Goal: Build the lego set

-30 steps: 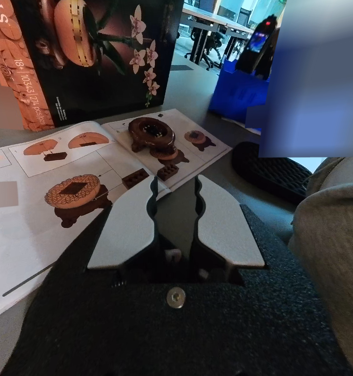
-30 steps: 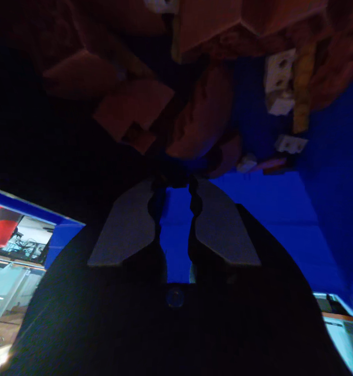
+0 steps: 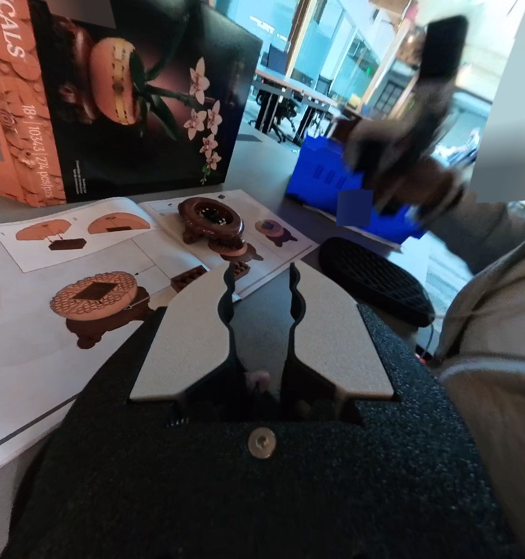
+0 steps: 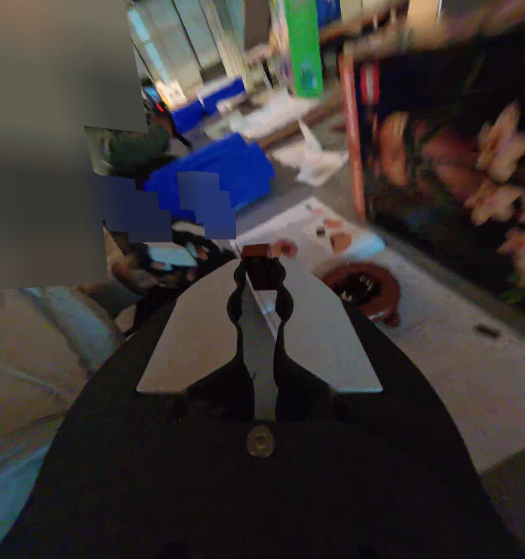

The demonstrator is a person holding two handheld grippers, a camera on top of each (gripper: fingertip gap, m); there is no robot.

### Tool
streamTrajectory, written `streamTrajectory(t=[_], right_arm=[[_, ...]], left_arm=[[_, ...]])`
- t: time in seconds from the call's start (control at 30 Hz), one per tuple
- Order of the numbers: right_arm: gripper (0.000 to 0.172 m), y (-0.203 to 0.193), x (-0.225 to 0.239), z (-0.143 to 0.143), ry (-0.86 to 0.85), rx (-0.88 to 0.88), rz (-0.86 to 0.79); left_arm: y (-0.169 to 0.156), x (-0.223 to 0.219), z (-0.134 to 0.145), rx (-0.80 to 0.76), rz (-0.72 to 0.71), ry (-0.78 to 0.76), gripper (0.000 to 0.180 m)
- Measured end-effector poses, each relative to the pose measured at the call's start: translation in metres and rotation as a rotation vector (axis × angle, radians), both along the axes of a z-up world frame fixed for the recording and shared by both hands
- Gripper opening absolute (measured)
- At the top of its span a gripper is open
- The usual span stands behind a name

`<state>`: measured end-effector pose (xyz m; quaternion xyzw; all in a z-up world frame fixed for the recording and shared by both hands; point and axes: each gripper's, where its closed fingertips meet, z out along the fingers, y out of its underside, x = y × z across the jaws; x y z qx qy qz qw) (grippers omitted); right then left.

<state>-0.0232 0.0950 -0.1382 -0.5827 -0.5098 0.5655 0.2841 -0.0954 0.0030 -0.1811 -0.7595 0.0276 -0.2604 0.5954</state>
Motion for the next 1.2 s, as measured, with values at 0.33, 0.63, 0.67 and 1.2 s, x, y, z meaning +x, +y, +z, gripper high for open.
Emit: streamTrajectory(t=[0.33,0.63,0.67,1.2], right_arm=[[0.016,-0.001,-0.033,-0.102,-0.365,0.219,0.012],[0.013,0.014,0.014,-0.128,-0.552,0.381,0.048],[0.012,0.015,0.02,-0.13,-0.57,0.386,0.053],[0.026,0.002,-0.006,-0.107,-0.892,0.64,0.237]], left_arm=[[-0.006,0.0,0.011,0.071,-0.033,-0.052,0.033],[-0.004,0.0,0.008,0.046,-0.032,-0.057,0.033],[-0.003,0.0,0.007,0.04,-0.031,-0.054,0.033],[-0.002,0.002,0.003,0.026,-0.009,0.023,0.033]])
